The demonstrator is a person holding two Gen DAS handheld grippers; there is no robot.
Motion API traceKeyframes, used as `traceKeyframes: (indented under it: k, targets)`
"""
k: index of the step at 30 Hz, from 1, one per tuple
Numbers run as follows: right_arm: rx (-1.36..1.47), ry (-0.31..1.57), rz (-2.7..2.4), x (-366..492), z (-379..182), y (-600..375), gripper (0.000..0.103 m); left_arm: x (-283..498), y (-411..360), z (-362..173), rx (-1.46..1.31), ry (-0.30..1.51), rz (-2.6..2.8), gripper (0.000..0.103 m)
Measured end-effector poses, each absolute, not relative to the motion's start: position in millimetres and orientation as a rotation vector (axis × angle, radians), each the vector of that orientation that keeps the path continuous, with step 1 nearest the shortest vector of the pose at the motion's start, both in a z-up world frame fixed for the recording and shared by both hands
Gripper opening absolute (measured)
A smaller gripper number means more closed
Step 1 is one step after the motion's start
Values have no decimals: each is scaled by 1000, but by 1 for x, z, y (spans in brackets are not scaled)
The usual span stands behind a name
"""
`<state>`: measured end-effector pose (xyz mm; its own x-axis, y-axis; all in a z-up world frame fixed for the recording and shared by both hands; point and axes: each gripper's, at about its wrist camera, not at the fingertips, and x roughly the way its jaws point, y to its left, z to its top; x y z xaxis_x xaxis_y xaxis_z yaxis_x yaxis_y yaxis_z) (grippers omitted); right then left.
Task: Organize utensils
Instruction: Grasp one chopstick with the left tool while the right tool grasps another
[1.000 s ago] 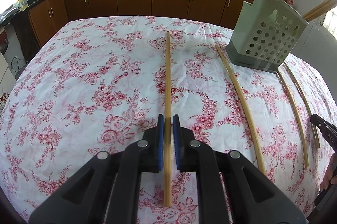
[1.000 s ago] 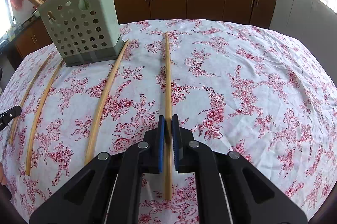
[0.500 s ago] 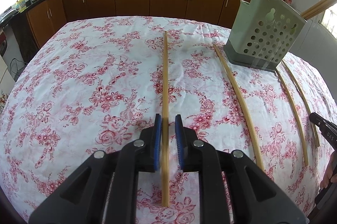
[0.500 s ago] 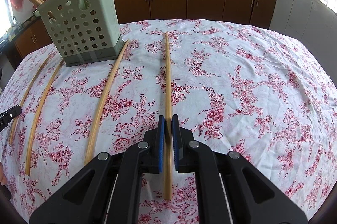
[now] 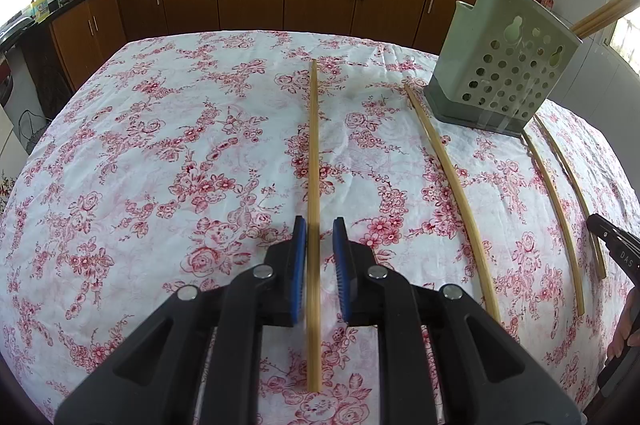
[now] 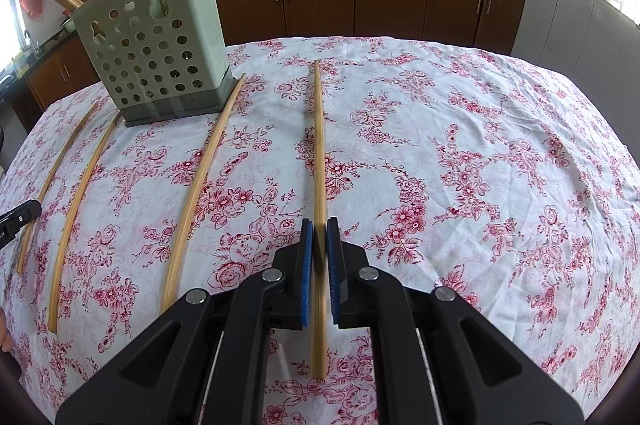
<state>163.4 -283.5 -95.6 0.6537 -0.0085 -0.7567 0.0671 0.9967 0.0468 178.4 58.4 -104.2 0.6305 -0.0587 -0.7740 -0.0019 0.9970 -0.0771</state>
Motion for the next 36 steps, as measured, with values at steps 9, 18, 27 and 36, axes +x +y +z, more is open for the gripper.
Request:
traceKeyframes:
  k: [9,18,27,36]
  targets:
    - [72,857,-47,164,-95,-283,9,178,58,-104,-73,888,-33,16]
    - [72,857,-47,164,-95,-283,9,179,58,-104,-72,889,-32,16]
    - [75,857,-45,164,-95,-283,9,179,58,-104,-68,889,-30,16]
    - [91,857,-32,156,-95,-284,9,163,56,-104,-22,896,-7,16]
